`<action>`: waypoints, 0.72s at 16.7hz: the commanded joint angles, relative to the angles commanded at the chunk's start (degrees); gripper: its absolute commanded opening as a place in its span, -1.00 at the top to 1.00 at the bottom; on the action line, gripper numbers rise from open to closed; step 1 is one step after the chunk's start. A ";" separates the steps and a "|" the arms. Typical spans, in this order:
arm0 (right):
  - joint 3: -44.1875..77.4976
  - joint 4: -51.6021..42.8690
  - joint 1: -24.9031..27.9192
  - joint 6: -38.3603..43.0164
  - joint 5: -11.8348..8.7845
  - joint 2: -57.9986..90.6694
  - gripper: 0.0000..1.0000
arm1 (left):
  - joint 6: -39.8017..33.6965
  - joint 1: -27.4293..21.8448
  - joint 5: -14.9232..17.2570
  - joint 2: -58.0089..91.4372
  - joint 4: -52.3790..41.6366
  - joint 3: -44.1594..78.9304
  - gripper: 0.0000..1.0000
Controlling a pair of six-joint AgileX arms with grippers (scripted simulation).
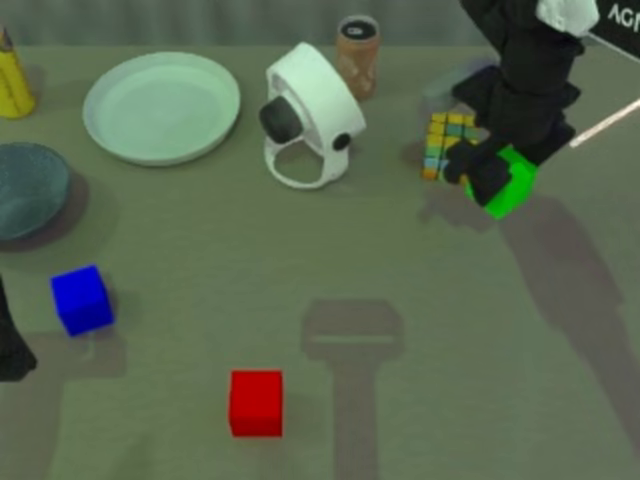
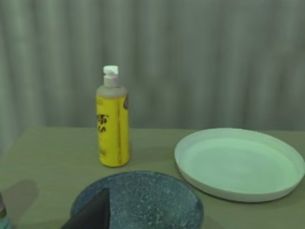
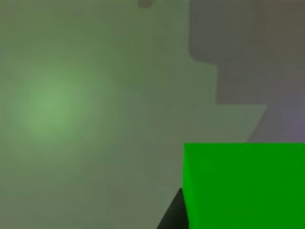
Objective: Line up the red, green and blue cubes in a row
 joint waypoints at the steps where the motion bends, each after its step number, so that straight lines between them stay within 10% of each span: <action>1: -1.48 0.46 1.64 3.49 0.02 -1.04 1.00 | 0.00 0.00 0.00 0.00 0.00 0.00 -1.00; 12: -25.92 7.06 25.35 56.88 -0.07 -17.15 1.00 | 0.00 0.00 0.00 0.00 0.00 0.00 -1.00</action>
